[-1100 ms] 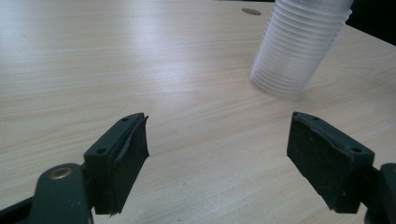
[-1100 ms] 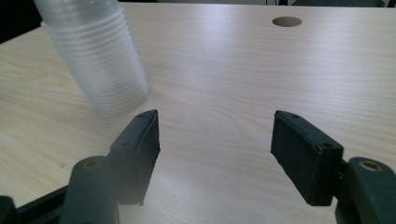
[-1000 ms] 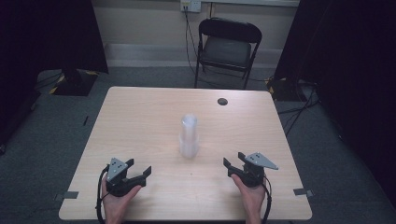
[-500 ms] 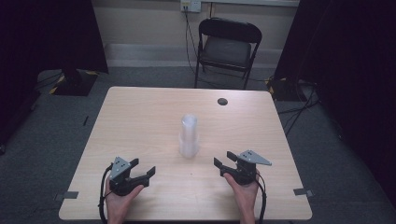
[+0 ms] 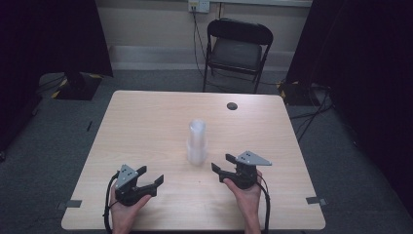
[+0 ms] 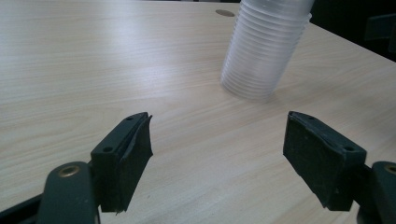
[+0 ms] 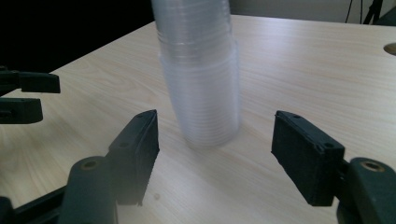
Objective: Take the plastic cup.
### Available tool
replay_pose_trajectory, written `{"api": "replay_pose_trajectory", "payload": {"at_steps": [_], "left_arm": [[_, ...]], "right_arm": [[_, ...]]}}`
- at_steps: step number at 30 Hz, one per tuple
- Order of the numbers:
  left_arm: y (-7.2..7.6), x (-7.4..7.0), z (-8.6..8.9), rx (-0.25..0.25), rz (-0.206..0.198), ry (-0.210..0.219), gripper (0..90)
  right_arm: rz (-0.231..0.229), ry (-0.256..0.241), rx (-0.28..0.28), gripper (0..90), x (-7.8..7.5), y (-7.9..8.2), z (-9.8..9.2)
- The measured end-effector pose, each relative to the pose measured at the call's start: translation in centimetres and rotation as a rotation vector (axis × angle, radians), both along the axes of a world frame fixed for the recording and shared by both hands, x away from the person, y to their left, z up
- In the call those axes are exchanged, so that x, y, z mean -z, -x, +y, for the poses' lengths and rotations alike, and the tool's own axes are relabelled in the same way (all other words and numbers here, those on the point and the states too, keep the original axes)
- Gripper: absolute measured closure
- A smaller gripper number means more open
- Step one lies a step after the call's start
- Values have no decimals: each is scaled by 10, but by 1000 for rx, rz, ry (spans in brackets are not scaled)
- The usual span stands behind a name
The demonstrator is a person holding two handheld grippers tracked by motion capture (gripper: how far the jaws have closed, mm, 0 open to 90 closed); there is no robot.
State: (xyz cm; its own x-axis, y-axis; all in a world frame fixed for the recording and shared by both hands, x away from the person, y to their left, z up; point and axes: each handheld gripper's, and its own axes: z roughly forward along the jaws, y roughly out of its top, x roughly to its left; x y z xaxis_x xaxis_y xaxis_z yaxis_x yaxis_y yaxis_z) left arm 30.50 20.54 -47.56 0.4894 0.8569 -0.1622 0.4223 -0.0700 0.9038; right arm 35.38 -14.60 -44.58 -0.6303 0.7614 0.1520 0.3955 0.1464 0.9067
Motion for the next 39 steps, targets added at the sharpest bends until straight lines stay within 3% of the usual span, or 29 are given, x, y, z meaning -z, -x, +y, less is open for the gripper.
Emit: {"api": "replay_pose_trajectory", "payload": {"at_steps": [15,22,31,39], "left_arm": [[2,-6,-1,-3,-15,1,234],[1,-5,-6,16,-12,0,234],[1,-5,-12,29,-9,-4,236],[1,-6,-15,39,-9,-9,240]], "right_arm": [[-30,46,-72,205,-11,-10,26],[-60,23,-88,202,-22,-17,32],[-104,48,-91,213,-39,-39,45],[-113,45,-92,218,-39,-61,55]]}}
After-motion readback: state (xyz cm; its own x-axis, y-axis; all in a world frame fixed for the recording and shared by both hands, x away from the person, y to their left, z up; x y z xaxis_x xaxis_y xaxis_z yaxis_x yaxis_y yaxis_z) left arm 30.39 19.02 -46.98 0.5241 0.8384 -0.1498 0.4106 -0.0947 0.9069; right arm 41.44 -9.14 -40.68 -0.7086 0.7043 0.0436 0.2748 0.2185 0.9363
